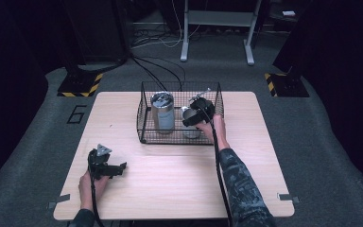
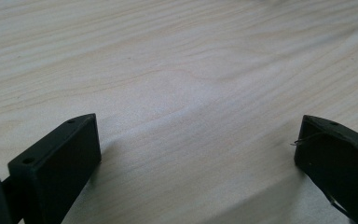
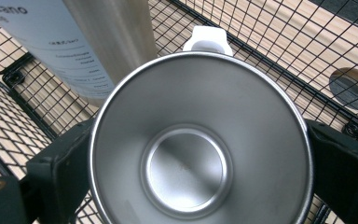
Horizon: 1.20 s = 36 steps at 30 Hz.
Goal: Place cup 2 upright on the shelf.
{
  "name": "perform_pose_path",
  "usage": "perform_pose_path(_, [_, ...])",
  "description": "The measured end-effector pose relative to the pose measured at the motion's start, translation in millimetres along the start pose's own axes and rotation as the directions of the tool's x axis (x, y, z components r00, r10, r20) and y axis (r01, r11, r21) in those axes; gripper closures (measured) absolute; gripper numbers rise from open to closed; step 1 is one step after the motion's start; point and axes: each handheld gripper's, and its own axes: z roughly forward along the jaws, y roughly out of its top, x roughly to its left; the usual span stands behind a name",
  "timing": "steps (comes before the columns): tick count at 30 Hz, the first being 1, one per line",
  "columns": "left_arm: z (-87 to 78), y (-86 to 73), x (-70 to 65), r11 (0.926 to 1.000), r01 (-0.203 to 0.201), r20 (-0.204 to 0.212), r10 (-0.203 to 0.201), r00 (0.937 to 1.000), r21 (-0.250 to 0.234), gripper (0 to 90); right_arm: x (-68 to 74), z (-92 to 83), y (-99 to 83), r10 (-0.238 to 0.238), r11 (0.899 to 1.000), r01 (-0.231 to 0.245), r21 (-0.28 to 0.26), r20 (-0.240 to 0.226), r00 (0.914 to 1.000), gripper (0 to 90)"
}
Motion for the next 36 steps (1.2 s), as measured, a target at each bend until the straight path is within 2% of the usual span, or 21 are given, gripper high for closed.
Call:
perform_pose_path(3, [0.0,0.0,0.0,1.0,0.0,0.0,0.0,1.0,0.0,0.3,0.8,-0.2,0.5,-0.003,1.0,0.003,0.002,-0.005,1.0,3.8])
perform_pose_path(4, [0.0,0.0,0.0,1.0,0.0,0.0,0.0,1.0,0.0,0.2,0.1,-0.5,0.9,0.006,1.0,-0.006,0.005,-0.02,0.9998,2.5])
perform_pose_path(8, [0.0,0.0,-0.1,1.0,0.001,0.0,-0.001,1.0,-0.001,0.3,-1.6,-3.4,2.1,0.026,1.0,-0.026,-0.008,-0.015,0.9996,0.0])
perform_pose_path(14, [0.0,0.0,0.0,1.0,0.0,0.0,0.0,1.0,0.0,0.2,-0.1,-14.4,4.5,0.016,0.999,-0.017,-0.038,-0.005,0.9999,0.0])
perform_pose_path(18, [0.1,0.0,-0.2,1.0,0.002,0.0,-0.002,1.0,-0.001,0.3,4.3,-29.7,6.8,-0.003,0.997,0.004,-0.078,0.016,0.9999,0.0])
perform_pose_path(24, [0.1,0.0,-0.1,1.0,0.002,0.0,-0.002,1.0,-0.001,0.3,11.4,-56.5,6.4,-0.029,0.993,0.029,-0.112,0.005,0.9996,0.0])
perform_pose_path(26, [0.1,0.0,-0.1,1.0,0.001,0.0,-0.001,1.0,-0.001,0.2,14.0,-65.9,4.7,-0.052,0.992,0.052,-0.112,0.0,0.9986,0.0])
perform_pose_path(33, [0.0,0.0,-0.1,1.0,0.0,0.0,0.0,1.0,0.0,0.3,22.8,-91.1,-8.4,-0.087,0.988,0.085,-0.128,-0.008,0.9962,0.0])
perform_pose_path(34, [0.0,0.0,-0.1,1.0,0.0,0.0,0.0,1.0,0.0,0.3,23.4,-95.2,-11.5,-0.109,0.984,0.108,-0.143,-0.001,0.994,0.0])
perform_pose_path(36, [0.0,0.0,-0.1,1.0,0.001,0.0,-0.001,1.0,0.0,0.3,26.1,-102.3,-17.6,-0.116,0.981,0.116,-0.154,0.007,0.9932,0.0])
